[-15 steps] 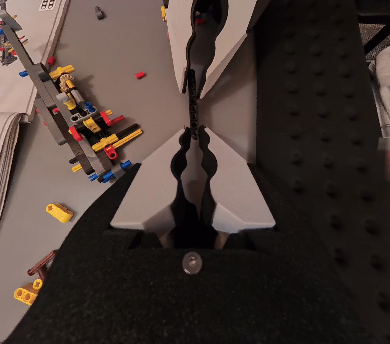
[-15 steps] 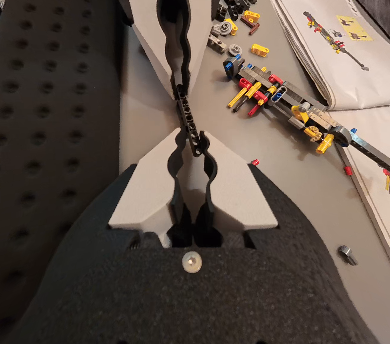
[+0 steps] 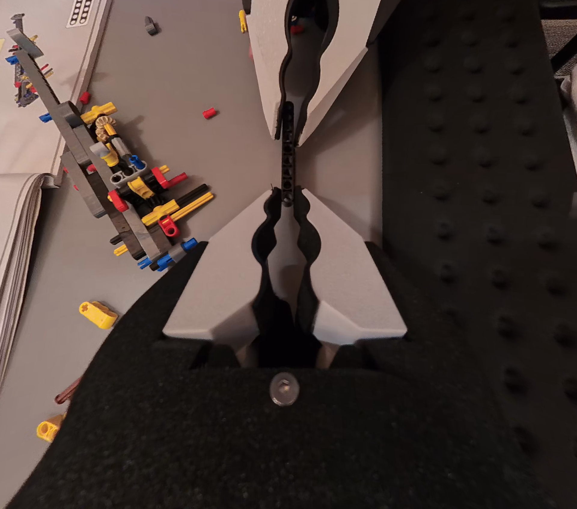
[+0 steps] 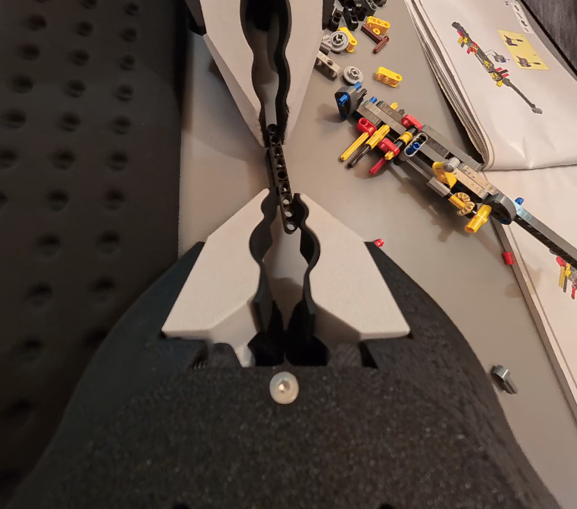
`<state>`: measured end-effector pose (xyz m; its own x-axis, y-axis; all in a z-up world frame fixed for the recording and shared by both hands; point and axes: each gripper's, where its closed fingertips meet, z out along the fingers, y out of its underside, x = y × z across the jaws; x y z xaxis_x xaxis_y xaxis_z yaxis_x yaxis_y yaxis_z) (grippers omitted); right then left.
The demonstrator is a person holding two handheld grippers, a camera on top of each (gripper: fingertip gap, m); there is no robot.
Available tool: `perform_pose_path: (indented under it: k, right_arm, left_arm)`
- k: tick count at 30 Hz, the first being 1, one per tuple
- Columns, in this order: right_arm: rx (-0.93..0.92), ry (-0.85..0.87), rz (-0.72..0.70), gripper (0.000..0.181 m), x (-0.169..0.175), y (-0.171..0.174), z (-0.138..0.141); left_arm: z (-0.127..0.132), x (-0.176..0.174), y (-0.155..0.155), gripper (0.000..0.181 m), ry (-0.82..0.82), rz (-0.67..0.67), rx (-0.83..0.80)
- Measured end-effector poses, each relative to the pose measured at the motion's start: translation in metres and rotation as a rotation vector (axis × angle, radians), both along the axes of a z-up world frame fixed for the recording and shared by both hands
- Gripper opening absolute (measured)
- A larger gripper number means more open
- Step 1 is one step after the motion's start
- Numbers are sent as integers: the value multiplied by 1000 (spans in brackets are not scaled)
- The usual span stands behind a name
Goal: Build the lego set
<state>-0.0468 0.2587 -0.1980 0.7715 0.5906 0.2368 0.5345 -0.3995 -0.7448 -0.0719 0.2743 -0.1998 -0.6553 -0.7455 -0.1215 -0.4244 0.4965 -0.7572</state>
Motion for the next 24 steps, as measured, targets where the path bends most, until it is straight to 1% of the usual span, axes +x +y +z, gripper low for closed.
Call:
perform_pose_path:
  k: [7,14,18,21,24]
  right_arm:
    - [-40,63,-12,10,0,1,0]
    - [-92,127,-8,9,-2,0,-1]
    - [-90,107,-9,10,-3,1,-3]
    - [-133,96,0,14,-6,-1,-11]
    - [-137,84,19,11,-10,1,-11]
  left_arm:
    - [0,0,0,6,36,4,-42]
    - [-1,0,0,6,45,10,-46]
    - [-1,0,-2,6,26,-1,-27]
    - [-1,0,-7,6,22,-19,-19]
    - [-1,0,-8,6,29,-18,-20]
